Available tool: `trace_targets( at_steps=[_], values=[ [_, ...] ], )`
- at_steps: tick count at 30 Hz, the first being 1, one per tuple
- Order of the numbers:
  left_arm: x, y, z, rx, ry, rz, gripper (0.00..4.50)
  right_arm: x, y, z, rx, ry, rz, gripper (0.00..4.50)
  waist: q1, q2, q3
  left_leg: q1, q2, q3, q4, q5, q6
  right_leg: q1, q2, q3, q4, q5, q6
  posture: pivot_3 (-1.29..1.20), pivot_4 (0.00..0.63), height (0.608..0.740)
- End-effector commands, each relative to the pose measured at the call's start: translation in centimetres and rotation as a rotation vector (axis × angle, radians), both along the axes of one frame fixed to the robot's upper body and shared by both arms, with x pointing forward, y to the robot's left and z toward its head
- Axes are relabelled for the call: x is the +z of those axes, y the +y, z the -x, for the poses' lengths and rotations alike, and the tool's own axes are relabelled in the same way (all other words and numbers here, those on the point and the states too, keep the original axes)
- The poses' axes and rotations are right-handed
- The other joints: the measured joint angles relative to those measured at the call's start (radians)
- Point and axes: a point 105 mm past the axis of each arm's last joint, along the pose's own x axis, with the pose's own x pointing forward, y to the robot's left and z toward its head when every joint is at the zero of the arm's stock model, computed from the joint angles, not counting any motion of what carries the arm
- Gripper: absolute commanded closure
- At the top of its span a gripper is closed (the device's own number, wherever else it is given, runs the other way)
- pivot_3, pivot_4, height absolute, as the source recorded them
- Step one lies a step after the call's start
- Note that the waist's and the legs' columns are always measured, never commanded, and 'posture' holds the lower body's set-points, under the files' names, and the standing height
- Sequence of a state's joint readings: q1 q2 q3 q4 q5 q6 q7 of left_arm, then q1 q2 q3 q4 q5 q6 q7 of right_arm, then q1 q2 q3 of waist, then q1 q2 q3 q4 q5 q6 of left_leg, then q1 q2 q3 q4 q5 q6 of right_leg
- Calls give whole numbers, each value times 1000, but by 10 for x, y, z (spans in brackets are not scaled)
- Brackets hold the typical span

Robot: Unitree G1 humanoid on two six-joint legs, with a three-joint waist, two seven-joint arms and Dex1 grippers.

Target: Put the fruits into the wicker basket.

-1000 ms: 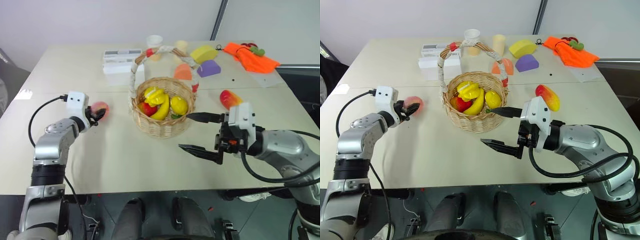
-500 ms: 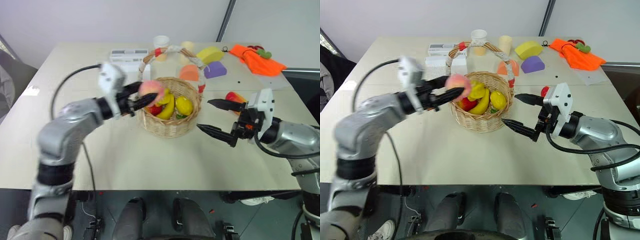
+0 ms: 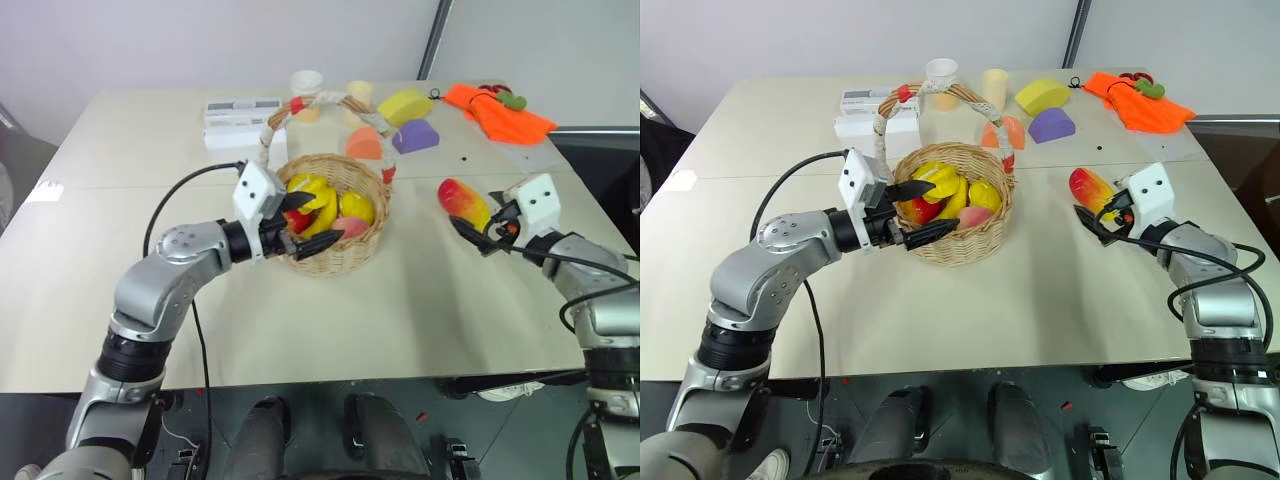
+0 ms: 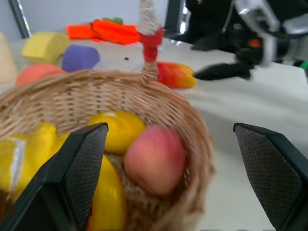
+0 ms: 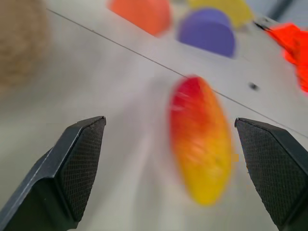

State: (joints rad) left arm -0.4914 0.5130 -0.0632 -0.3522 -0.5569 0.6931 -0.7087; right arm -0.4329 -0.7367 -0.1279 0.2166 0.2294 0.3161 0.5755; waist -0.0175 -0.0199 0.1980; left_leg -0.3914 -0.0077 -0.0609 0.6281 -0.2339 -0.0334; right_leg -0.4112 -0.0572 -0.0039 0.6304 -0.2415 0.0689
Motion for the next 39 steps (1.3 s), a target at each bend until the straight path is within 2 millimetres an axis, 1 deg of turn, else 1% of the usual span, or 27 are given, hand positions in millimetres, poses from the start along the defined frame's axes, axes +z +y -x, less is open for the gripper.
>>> trace_targets(
  at_steps=[1,7,9,10,11,12,13,14,16,18,19,21,23,24,25,27,28,30,32,35,37,39],
  values=[
    [5,5,14,-35,-31,-9,59,0,-11,-18,-41,-14,15,0,1,1,0,0,0,0,0,0,0,0,0,0,0,0,0,0,150,740],
    [3,6,25,-32,-16,12,59,-14,-11,-38,-48,47,-46,0,4,1,0,0,0,0,0,0,0,0,0,1,0,2,3,0,150,740],
    [3,5,28,-34,-11,17,0,-17,-14,-43,-68,55,-61,564,4,1,0,0,0,0,0,0,0,0,0,1,0,2,3,0,150,740],
    [2,5,29,-32,-10,16,0,-17,-14,-43,-69,53,-70,927,5,1,0,0,0,0,0,0,0,0,0,1,0,2,3,0,150,740],
    [1,6,29,-30,-8,11,0,-16,-14,-44,-67,44,-70,1365,5,1,0,0,0,0,0,0,0,0,0,1,0,2,3,0,150,740],
    [0,6,30,-28,-6,8,0,-15,-14,-44,-65,38,-69,1925,4,1,0,0,0,0,0,0,0,0,0,1,0,2,3,0,150,740],
    [-1,7,30,-26,-4,7,0,-14,-14,-44,-61,32,-67,2337,4,1,0,0,0,0,0,0,0,0,0,1,0,2,3,0,150,740],
    [-1,7,30,-25,-4,8,0,-14,-13,-44,-54,26,-61,2595,3,1,0,0,0,0,0,0,0,0,0,1,0,2,3,0,150,740],
    [0,8,30,-24,-7,11,0,-10,-13,-42,-49,0,-28,2601,3,1,0,0,0,0,0,0,0,0,0,1,1,2,3,0,150,740],
    [2,13,28,-14,-11,13,0,5,-10,-32,-1,-61,-2,2601,3,1,0,0,0,0,0,0,0,0,0,1,1,2,3,0,150,740],
    [2,18,27,0,-14,12,0,17,-3,-20,69,-97,7,2601,4,1,0,0,0,0,0,0,0,0,0,1,1,2,3,0,150,740],
    [2,26,25,20,-17,10,0,30,9,-1,177,-127,21,2601,6,1,0,0,0,0,0,0,1,0,0,1,1,2,4,0,150,740],
    [5,41,25,38,-41,25,0,38,29,34,349,-93,-25,2601,7,3,1,0,1,0,0,-1,2,0,0,1,1,2,5,0,150,740],
    [6,46,25,43,-49,30,0,40,37,47,406,-70,-44,2601,7,3,1,0,1,0,0,-1,2,0,0,1,1,1,6,0,150,740],
    [6,54,26,47,-61,36,0,46,50,65,498,-45,-70,2601,6,3,1,0,2,0,0,-3,4,0,0,1,1,1,6,0,150,740],
    [2,68,26,61,-66,34,0,57,76,89,623,-15,-110,2601,0,3,1,0,3,0,0,-3,5,0,0,1,1,1,5,0,150,740],
    [-1,75,27,68,-66,29,0,62,91,96,671,-7,-123,2601,-2,3,1,2,4,1,1,-3,5,1,1,1,1,0,3,0,150,740],
    [-5,83,26,77,-70,18,0,64,117,93,690,0,-110,2601,-4,3,1,3,5,2,1,-3,5,1,3,1,0,-1,1,0,150,740],
    [-7,86,26,79,-69,9,0,66,146,83,703,-24,-103,2601,-1,3,1,3,7,1,3,-3,5,1,6,1,0,1,-2,0,150,740],
    [-10,86,26,84,-72,2,0,72,181,65,696,-78,-99,2601,4,3,1,2,9,0,3,-3,5,0,8,1,-1,3,-5,0,150,740],
    [-9,86,28,87,-76,7,0,71,197,45,631,-76,-93,2601,7,3,1,-1,9,0,2,-3,5,-3,8,1,-1,4,-7,0,150,740],
    [-9,84,30,89,-78,11,0,69,204,31,579,-59,-100,2601,8,3,1,-5,9,1,2,-3,5,-7,7,1,-1,5,-7,0,150,740]
  ],
)
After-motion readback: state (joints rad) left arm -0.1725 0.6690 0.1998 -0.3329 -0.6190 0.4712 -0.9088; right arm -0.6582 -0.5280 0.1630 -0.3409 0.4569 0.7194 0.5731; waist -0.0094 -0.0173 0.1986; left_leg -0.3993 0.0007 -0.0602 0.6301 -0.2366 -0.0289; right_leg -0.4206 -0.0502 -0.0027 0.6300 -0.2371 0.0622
